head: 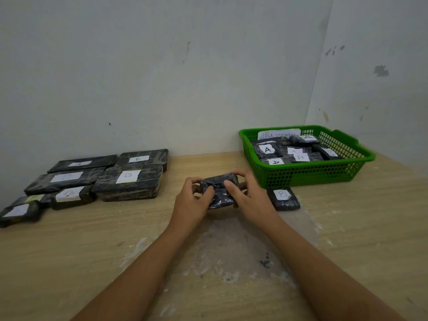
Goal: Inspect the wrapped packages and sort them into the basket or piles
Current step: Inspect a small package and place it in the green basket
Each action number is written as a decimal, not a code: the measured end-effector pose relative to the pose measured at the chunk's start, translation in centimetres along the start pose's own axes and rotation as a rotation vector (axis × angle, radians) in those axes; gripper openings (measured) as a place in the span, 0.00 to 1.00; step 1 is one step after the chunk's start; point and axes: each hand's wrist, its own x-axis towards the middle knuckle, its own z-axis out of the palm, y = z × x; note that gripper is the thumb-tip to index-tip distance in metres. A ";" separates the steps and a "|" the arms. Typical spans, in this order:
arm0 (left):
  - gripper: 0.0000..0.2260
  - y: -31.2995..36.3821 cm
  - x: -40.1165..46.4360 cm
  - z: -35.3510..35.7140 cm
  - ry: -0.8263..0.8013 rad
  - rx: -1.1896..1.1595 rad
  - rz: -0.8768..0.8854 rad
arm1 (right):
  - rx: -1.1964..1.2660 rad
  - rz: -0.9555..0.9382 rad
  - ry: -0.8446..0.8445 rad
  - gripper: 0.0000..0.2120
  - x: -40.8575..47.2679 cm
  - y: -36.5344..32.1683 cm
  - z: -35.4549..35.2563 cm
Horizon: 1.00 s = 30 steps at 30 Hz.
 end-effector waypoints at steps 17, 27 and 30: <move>0.14 0.2 -0.3 -0.3 -0.015 -0.024 0.003 | 0.119 0.101 -0.082 0.23 0.2 -0.4 -0.8; 0.42 -0.4 -0.6 -0.8 -0.212 -0.070 0.014 | 0.232 0.135 -0.042 0.21 0.4 -0.1 -1.4; 0.40 -0.4 -0.4 -1.1 -0.229 -0.129 0.041 | 0.219 0.161 -0.053 0.21 0.5 -0.6 -1.6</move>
